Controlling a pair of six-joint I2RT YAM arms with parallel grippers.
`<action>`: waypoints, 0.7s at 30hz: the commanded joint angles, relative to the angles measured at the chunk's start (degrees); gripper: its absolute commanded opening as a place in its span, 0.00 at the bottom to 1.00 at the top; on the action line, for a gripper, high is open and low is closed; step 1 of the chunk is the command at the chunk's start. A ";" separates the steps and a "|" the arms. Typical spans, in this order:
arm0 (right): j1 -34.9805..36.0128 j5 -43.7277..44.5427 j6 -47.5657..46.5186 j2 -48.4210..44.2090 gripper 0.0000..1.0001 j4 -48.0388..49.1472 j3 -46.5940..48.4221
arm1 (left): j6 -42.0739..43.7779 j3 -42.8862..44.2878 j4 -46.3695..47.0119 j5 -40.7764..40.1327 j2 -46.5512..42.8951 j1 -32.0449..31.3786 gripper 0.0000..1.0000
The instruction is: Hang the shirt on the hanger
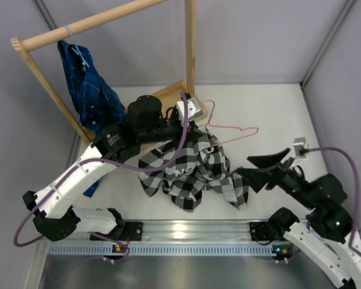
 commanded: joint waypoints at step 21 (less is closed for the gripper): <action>-0.01 2.09 23.99 14.72 0.48 26.31 -21.95 | -15.38 -3.69 16.30 -9.73 -0.57 -0.06 0.00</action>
